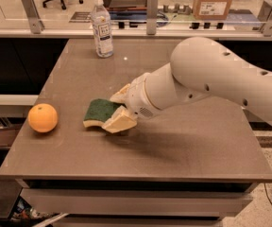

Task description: Move sponge near orange

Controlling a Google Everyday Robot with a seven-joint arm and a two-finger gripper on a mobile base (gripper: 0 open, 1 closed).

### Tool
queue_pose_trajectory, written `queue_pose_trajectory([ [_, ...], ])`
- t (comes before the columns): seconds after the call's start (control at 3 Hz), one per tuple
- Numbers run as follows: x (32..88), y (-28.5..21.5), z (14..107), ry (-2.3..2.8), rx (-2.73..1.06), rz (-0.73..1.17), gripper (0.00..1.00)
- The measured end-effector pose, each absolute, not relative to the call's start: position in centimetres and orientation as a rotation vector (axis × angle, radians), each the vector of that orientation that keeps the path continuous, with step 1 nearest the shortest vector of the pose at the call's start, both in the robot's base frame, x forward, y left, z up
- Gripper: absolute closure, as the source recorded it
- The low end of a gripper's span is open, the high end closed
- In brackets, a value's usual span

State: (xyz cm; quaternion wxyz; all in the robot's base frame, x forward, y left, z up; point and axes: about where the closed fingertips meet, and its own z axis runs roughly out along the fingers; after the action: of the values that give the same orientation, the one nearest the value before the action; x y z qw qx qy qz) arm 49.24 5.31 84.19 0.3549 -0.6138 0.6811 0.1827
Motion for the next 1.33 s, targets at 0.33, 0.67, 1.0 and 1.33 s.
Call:
queue_pose_trajectory([
  [0.33, 49.1, 5.5, 84.3, 1.756, -1.591, 0.470, 0.00],
  [0.67, 49.1, 5.5, 84.3, 1.756, -1.591, 0.470, 0.00],
  [1.0, 49.7, 4.3, 84.7, 1.778, -1.565, 0.459, 0.00],
  [1.33, 51.1, 1.1, 86.1, 1.807, -1.531, 0.427, 0.00],
])
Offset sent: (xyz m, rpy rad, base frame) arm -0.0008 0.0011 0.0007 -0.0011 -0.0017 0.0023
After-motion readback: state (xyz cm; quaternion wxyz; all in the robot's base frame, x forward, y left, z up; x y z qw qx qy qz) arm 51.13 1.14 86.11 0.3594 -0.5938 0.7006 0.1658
